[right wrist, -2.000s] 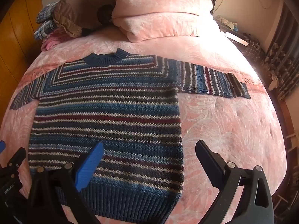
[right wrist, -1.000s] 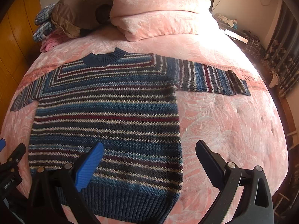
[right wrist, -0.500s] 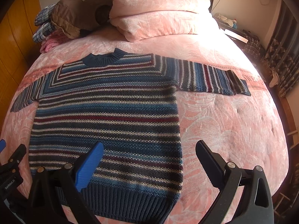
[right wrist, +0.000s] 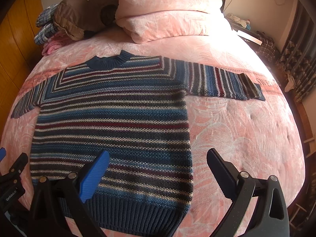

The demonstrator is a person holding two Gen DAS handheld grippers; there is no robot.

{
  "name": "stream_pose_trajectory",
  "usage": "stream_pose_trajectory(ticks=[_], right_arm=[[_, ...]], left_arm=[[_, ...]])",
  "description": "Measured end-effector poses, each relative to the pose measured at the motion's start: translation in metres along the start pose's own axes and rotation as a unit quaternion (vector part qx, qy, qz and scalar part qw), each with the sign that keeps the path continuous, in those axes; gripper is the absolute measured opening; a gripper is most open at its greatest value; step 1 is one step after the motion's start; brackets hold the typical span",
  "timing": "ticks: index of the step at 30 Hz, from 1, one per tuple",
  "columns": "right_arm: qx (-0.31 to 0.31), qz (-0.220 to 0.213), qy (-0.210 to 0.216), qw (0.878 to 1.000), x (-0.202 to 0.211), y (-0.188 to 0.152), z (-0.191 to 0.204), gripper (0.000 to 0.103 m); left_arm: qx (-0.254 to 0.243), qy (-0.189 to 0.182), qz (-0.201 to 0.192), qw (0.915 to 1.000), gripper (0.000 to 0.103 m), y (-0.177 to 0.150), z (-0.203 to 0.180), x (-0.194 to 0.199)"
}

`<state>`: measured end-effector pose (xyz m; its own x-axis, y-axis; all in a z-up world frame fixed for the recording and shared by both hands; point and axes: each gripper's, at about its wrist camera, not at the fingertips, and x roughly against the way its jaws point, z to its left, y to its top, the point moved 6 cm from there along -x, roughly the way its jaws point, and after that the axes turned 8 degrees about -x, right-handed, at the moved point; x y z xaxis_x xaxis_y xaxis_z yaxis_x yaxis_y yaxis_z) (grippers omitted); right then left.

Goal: Fold small clothes

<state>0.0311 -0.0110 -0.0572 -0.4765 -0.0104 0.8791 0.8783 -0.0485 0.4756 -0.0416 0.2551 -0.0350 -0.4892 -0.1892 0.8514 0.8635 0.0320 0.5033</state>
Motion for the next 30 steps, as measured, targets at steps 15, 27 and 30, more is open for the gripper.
stream_pose_trajectory(ticks=[15, 27, 30], right_arm=[[0.000, -0.003, -0.001, 1.000, 0.0007, 0.0007, -0.0018, 0.099], [-0.001, -0.005, -0.001, 1.000, 0.0018, 0.0024, -0.0027, 0.099], [-0.001, -0.005, -0.001, 1.000, 0.0020, 0.0027, -0.0029, 0.099]], left_arm=[[-0.002, 0.003, -0.002, 1.0000, 0.100, -0.0014, 0.0026, -0.0005], [-0.002, 0.004, -0.002, 1.0000, 0.100, -0.0001, 0.0010, 0.0001], [-0.003, 0.005, -0.002, 1.0000, 0.100, 0.0000, 0.0006, 0.0002]])
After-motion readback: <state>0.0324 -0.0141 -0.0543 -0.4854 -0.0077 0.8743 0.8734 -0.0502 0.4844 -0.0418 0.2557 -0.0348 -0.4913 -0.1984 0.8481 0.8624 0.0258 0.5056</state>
